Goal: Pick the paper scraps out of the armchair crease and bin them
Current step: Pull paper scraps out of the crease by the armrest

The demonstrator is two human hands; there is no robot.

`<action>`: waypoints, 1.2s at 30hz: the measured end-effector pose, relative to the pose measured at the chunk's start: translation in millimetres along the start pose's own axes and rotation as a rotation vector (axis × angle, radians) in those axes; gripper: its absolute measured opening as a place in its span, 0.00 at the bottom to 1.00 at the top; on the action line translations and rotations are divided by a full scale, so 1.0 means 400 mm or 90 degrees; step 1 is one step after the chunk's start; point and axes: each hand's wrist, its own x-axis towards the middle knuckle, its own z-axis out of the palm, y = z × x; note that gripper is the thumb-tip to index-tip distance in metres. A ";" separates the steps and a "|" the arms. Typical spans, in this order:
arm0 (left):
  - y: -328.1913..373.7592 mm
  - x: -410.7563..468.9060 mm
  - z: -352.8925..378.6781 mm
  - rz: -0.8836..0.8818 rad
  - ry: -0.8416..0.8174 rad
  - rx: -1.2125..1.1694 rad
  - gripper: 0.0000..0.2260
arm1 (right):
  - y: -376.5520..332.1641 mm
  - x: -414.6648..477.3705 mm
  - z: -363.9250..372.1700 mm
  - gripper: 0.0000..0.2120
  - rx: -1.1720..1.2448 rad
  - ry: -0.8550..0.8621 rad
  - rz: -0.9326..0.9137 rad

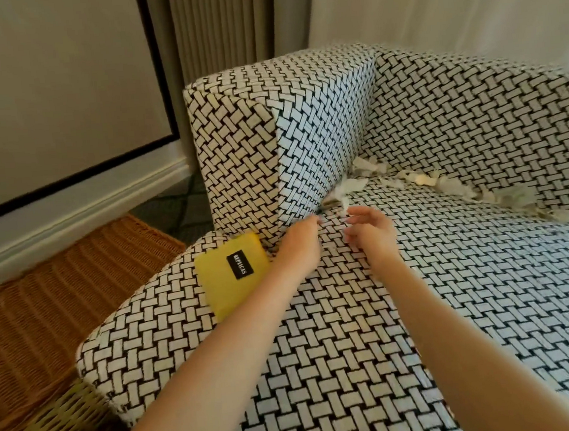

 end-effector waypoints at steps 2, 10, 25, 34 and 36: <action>0.022 0.044 0.003 -0.011 -0.021 0.004 0.22 | -0.002 0.019 -0.011 0.16 -0.117 0.052 -0.016; 0.035 0.114 0.046 -0.146 -0.185 -0.099 0.39 | -0.005 0.071 -0.049 0.26 -0.242 -0.058 0.041; 0.043 0.148 0.048 -0.189 -0.233 0.016 0.37 | -0.055 0.110 -0.036 0.36 -0.332 -0.161 0.111; 0.093 0.173 0.010 -0.126 -0.069 0.131 0.15 | -0.135 0.255 0.003 0.25 -0.861 -0.308 -0.320; 0.097 0.169 0.005 -0.112 -0.059 0.153 0.12 | -0.123 0.278 0.010 0.23 -0.957 -0.361 -0.394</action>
